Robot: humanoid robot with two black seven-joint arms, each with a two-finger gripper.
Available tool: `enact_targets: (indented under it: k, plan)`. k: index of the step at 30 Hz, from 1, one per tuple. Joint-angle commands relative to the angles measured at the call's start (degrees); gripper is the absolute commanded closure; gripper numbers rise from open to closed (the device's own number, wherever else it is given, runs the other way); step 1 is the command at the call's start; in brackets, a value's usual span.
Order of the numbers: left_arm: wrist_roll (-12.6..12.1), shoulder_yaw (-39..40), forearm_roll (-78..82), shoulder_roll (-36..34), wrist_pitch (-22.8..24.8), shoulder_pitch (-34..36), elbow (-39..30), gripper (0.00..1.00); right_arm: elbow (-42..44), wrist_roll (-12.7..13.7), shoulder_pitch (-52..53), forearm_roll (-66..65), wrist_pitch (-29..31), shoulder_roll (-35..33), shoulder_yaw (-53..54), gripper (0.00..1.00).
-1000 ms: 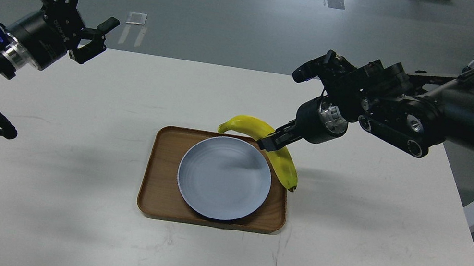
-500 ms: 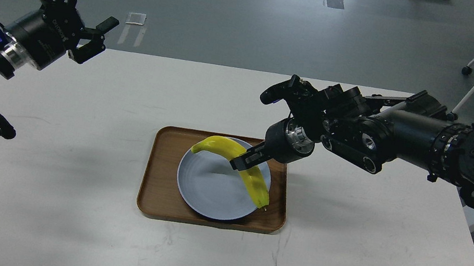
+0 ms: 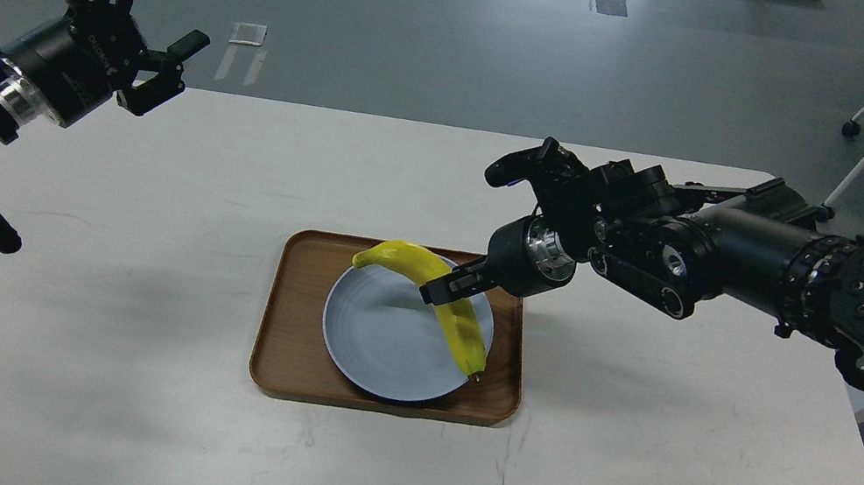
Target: Place banana on plate with both arms
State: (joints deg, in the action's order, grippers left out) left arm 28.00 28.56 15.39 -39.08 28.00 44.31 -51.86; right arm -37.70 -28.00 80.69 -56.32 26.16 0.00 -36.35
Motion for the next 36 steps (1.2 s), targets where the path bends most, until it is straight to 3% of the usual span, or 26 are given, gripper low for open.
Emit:
enact_targets:
  k: [1, 6, 12, 18, 27, 36]
  plan:
    - [0.0, 0.0, 0.08, -0.12, 0.0, -0.01, 0.0, 0.02, 0.08, 0.0, 0.17, 0.6, 0.03, 0.0, 0.84, 0.06]
    - [0.0, 0.0, 0.08, -0.21, 0.0, -0.01, 0.09, 0.02, -0.18, 0.0, 1.57, 3.76, 0.3, -2.45, 4.88, 0.02]
    - [0.0, 0.0, 0.08, -0.04, 0.0, -0.01, 0.18, 0.02, -0.8, 0.0, 0.61, 13.33, -0.05, -13.61, 15.59, 0.02]
    - [0.0, 0.0, -0.18, 0.75, 0.0, -0.88, 0.71, 0.02, -0.53, 0.0, -11.05, 30.81, -0.32, -22.57, 29.37, 0.02]
    - [0.0, 1.4, -0.45, 4.0, 0.0, -3.78, 2.28, 0.02, 0.17, 0.0, -31.63, 40.41, -0.32, -23.21, 57.23, 0.02]
    - [0.0, 2.99, -0.18, 10.07, 0.0, -6.51, 7.21, 0.02, 0.26, 0.0, -39.2, 40.86, -0.32, -22.24, 64.56, 0.0]
